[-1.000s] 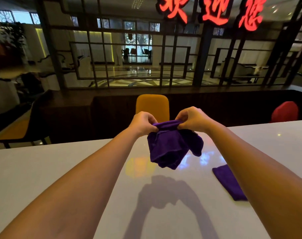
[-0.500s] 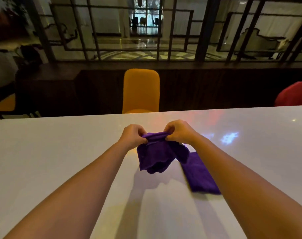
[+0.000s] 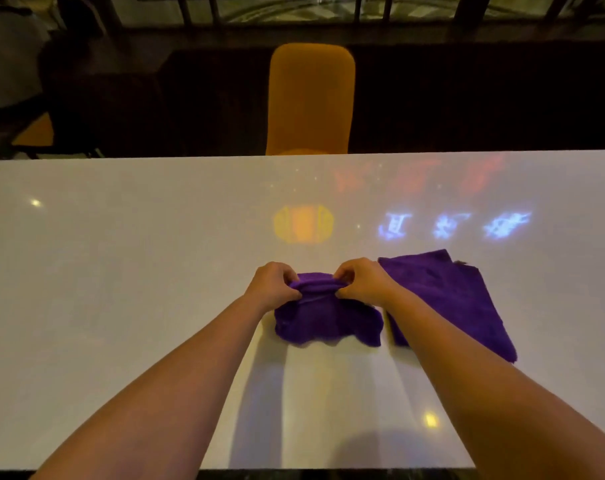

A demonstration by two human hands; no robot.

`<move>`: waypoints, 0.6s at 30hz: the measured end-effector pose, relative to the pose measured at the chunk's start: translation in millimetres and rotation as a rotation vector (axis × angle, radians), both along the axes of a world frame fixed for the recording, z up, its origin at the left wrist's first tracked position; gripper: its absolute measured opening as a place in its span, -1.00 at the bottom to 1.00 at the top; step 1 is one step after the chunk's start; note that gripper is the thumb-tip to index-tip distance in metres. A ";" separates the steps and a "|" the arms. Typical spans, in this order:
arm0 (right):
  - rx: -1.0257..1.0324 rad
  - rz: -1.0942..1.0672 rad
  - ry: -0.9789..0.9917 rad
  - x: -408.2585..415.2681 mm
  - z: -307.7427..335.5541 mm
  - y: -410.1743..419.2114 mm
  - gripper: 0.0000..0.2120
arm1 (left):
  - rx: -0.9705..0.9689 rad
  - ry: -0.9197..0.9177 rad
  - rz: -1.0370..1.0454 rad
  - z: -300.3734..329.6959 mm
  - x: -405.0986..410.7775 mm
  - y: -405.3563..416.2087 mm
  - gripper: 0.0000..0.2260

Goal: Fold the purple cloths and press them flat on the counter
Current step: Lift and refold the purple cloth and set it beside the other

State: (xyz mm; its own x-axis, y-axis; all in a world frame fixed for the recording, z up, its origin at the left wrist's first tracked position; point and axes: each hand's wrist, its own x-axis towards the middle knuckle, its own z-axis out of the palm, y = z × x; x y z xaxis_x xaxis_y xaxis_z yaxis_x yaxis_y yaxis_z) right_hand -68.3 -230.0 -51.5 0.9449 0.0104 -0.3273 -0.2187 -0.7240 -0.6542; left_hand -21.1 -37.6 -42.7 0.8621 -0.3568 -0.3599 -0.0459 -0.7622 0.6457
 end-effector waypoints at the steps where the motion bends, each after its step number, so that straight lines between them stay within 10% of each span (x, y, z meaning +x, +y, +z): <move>1: 0.002 0.008 0.002 -1.4 -1.8 -1.0 -0.77 | 0.019 0.016 -0.018 -0.8 -0.5 -0.7 -0.87; 11: 0.038 -0.159 -0.087 -27.3 47.9 -71.1 -0.66 | 0.161 -0.066 -0.219 52.3 6.7 -73.9 -0.56; 18: -0.317 -0.189 -0.100 -68.6 43.7 -141.8 -0.40 | 0.109 -0.239 -0.477 36.1 -29.1 -160.4 -0.36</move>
State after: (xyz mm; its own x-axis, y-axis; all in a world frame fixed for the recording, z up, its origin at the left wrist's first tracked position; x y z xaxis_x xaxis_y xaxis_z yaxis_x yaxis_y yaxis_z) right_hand -136.9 -371.8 -7.7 0.9480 -0.2538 -0.1921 -0.3137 -0.8471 -0.4290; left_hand -50.2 -198.0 -6.6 0.6757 -0.7002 -0.2307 -0.5388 -0.6826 0.4937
